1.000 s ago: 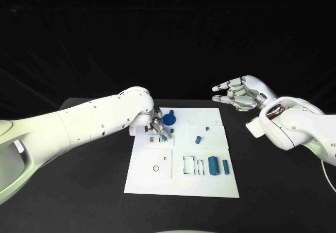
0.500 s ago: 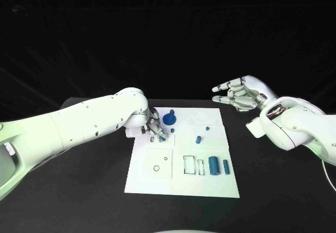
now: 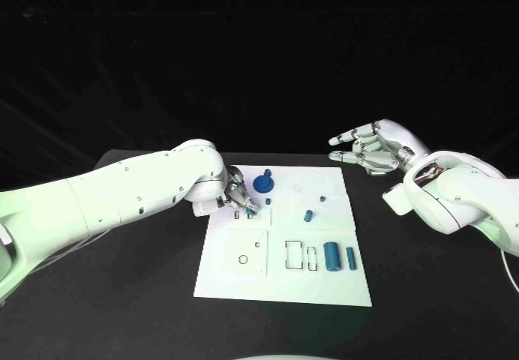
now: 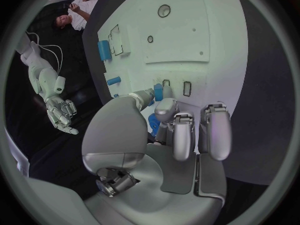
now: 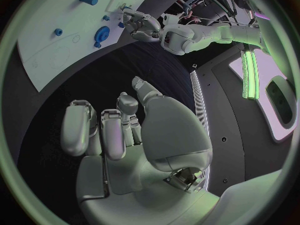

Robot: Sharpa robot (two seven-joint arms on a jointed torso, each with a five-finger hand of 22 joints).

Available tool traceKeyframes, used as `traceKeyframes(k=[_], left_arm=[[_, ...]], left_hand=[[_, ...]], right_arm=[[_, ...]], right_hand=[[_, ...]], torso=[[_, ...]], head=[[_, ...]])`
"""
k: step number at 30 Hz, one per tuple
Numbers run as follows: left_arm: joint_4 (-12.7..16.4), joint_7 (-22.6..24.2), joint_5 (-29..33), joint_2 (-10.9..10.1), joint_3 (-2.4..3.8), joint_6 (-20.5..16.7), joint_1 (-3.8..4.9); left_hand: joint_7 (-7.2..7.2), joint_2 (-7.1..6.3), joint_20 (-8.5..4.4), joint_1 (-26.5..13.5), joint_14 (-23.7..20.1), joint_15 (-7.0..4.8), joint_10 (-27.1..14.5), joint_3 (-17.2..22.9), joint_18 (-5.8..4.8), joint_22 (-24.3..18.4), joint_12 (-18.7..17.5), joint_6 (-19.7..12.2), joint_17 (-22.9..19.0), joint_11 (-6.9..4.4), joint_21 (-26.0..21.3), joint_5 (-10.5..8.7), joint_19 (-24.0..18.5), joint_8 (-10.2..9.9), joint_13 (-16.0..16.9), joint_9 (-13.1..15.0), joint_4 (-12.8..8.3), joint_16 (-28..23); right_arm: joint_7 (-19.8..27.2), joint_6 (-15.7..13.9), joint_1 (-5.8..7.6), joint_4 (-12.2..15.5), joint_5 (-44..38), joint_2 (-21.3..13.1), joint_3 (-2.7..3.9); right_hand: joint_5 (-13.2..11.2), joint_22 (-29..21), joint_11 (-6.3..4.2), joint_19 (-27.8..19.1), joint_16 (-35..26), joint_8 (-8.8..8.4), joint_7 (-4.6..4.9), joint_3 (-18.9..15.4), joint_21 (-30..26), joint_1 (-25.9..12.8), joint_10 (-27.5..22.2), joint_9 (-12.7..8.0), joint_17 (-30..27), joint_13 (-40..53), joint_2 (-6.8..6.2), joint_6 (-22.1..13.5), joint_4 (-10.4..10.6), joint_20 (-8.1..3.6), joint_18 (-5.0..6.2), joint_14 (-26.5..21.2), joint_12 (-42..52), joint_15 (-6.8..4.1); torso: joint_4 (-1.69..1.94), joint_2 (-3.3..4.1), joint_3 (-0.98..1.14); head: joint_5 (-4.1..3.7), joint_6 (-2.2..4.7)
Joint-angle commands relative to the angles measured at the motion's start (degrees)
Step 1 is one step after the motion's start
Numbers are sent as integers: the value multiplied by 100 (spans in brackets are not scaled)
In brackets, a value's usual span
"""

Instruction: Assemble the parts on the task board

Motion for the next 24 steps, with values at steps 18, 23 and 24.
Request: traceKeyframes(k=[18, 23, 24], left_arm=[[63, -10, -631, -12, -2, 244, -121], [71, -45, -738, -4, -2, 394, -129], [73, -51, -755, -3, -2, 411, -130]], left_hand=[[-40, -13, 37, -63, 602, -1, 38, 1011, -77, 475, -8, 5, 1508, -8, 1, 33, 187, 35, -26, 25, -973, 14], [-41, -22, 37, -69, 602, -1, 40, 1019, -80, 485, -6, 5, 1508, -8, 7, 31, 191, 38, -25, 30, -984, 14], [-41, -23, 37, -70, 602, -1, 40, 1020, -80, 486, -6, 5, 1508, -8, 8, 31, 192, 38, -25, 31, -985, 14]], right_arm=[[-57, 206, -3, 4, -10, -3, -4], [-55, 213, -3, 1, -11, -1, -4], [-54, 213, -3, 1, -11, -1, -4]], right_hand=[[-70, -17, -7, -63, -28, 30, -2, -42, -37, -26, -26, -2, 597, -3, -15, 34, 19, 1, 60, 385, -11, 10], [-70, -17, -7, -63, -28, 30, -2, -42, -37, -26, -26, -2, 597, -3, -15, 34, 19, 1, 60, 385, -11, 10], [-70, -17, -7, -63, -28, 30, -2, -42, -37, -26, -26, -2, 597, -3, -15, 34, 19, 1, 60, 385, -11, 10]], torso=[[-8, 7, 0], [-11, 5, -2], [-13, 6, -2]], head=[[54, -29], [61, -37], [63, -32]])
